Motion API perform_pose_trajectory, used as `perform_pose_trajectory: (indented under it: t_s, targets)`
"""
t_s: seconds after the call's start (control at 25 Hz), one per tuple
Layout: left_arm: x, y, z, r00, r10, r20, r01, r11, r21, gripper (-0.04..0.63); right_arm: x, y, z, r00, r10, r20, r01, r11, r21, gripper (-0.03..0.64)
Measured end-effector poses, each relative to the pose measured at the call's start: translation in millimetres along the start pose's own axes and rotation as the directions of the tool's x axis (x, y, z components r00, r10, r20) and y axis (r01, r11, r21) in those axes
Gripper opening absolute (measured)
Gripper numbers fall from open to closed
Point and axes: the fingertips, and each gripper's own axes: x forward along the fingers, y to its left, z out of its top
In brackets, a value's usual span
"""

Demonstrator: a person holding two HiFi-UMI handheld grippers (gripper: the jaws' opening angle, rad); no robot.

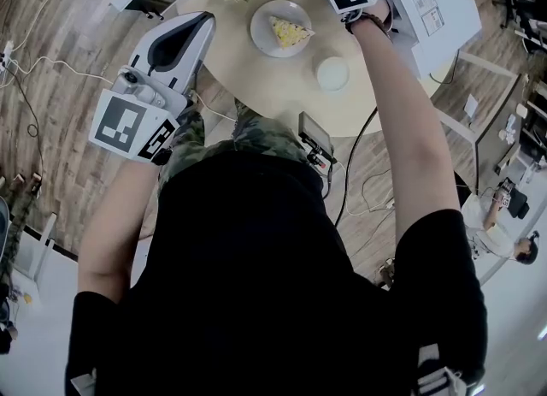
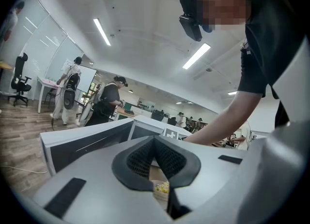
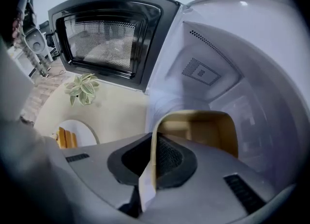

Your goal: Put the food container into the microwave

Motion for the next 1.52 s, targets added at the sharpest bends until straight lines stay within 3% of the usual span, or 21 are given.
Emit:
perform_pose_trajectory:
  t_s: [1.2, 1.52]
  targets:
    - [-0.5, -0.5, -14.4, 0.999, 0.005, -0.033, -0.005, 1.0, -0.019, 0.018, 25.6, -13.6, -3.9, 0.997, -0.076, -0.017, 0.074, 0.995, -0.07, 0.043]
    - [-1.0, -5.0, -15.6, 0.999, -0.009, -0.03, 0.009, 1.0, -0.023, 0.018, 14.1, -20.7, 4.2, 0.981, -0.188, 0.053, 0.192, 0.978, -0.08, 0.11]
